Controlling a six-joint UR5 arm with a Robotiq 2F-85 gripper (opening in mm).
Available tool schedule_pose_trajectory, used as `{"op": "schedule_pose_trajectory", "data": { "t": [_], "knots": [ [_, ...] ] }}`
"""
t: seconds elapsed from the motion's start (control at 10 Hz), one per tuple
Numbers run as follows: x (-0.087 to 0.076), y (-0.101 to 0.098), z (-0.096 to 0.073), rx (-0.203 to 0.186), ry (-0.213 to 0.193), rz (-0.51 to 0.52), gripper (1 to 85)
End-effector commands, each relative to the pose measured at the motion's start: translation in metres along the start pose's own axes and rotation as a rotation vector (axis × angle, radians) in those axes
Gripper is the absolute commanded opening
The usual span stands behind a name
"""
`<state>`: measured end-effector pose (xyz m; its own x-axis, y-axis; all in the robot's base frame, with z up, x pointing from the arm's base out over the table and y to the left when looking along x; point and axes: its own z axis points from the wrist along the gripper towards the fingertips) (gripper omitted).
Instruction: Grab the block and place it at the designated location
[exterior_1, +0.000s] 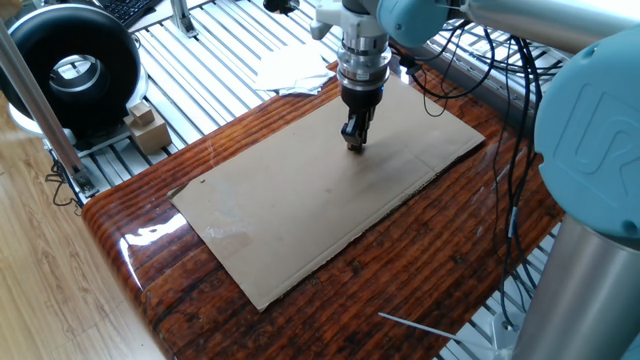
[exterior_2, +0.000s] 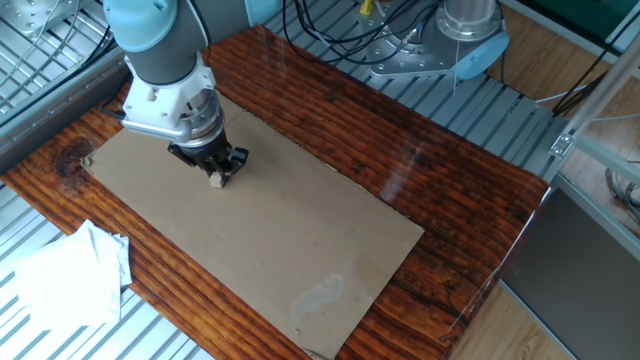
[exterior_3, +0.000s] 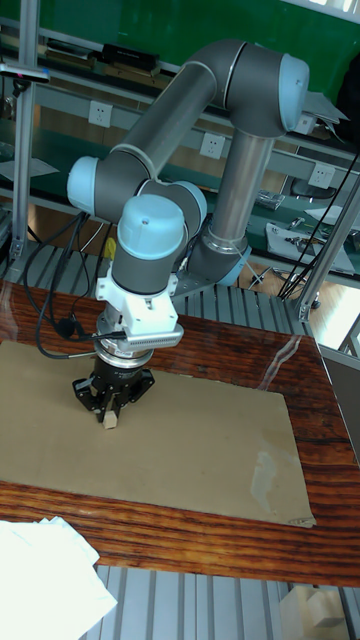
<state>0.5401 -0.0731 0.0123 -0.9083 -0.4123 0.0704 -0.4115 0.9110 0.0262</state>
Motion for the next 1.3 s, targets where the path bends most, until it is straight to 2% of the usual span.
{"op": "schedule_pose_trajectory", "data": {
  "t": [0.0, 0.3, 1.2],
  "knots": [
    [-0.0011, 0.0028, -0.0005, -0.012, -0.004, 0.004, 11.7],
    [-0.0004, 0.0010, -0.0002, -0.004, -0.001, 0.003, 12.0],
    [-0.0009, 0.0029, 0.0000, -0.011, 0.000, -0.016, 23.3]
  ]
}}
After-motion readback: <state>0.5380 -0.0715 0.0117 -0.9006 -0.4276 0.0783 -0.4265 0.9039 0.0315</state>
